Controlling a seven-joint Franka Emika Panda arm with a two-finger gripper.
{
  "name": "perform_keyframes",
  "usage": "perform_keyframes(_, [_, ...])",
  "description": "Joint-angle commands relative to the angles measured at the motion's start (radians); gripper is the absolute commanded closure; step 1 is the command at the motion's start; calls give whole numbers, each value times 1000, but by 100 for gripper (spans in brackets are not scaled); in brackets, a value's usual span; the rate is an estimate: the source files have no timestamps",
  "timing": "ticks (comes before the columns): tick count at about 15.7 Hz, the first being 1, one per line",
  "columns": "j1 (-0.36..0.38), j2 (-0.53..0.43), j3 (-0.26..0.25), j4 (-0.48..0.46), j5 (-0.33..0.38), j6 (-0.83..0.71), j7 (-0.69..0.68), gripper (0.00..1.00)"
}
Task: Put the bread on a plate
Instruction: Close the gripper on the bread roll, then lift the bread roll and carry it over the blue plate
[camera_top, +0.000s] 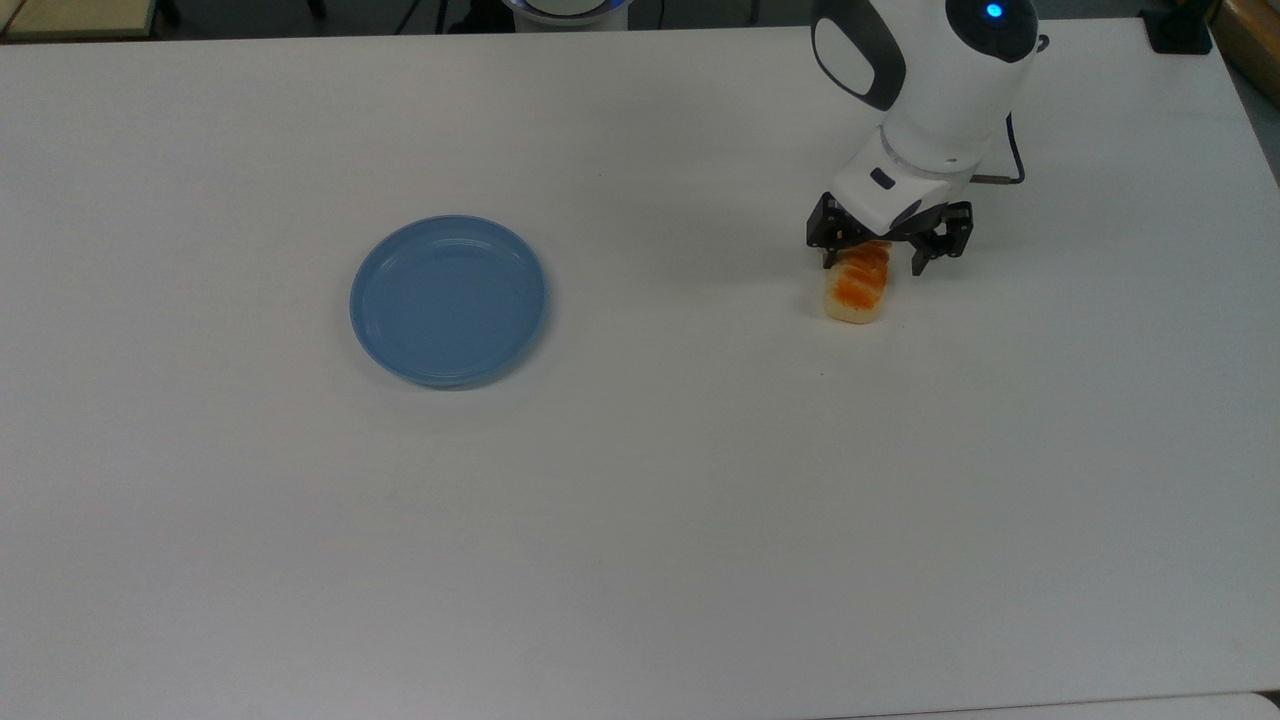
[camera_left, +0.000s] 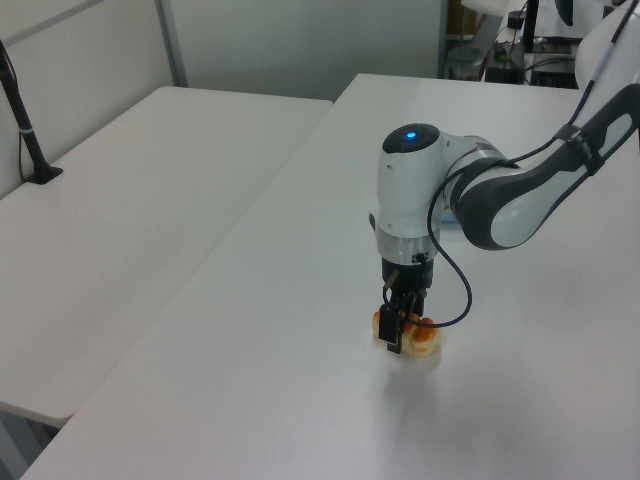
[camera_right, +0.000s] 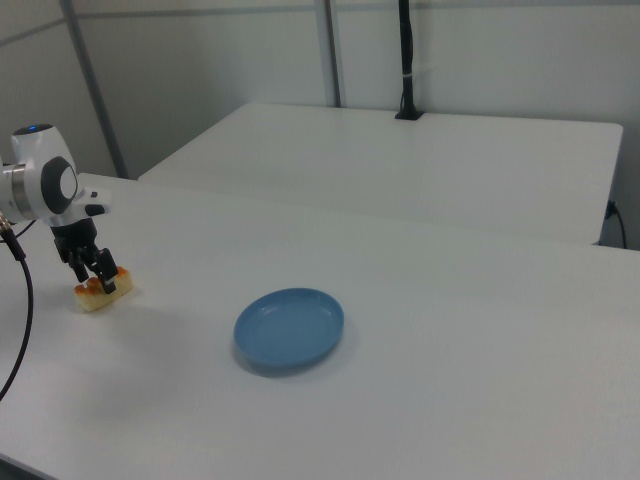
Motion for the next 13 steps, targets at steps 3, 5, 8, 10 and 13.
perform_keyframes(3, [10, -7, -4, 22, -28, -45, 34, 79])
perform_keyframes(5, [4, -10, -4, 22, -28, -45, 33, 88])
perform_keyframes(8, [-23, -58, -4, 16, -28, -60, 21, 88])
perform_keyframes(10, [-62, -91, -6, 18, -28, -106, -24, 88])
perform_keyframes(13, [-142, -145, -6, 19, -28, -125, -109, 87])
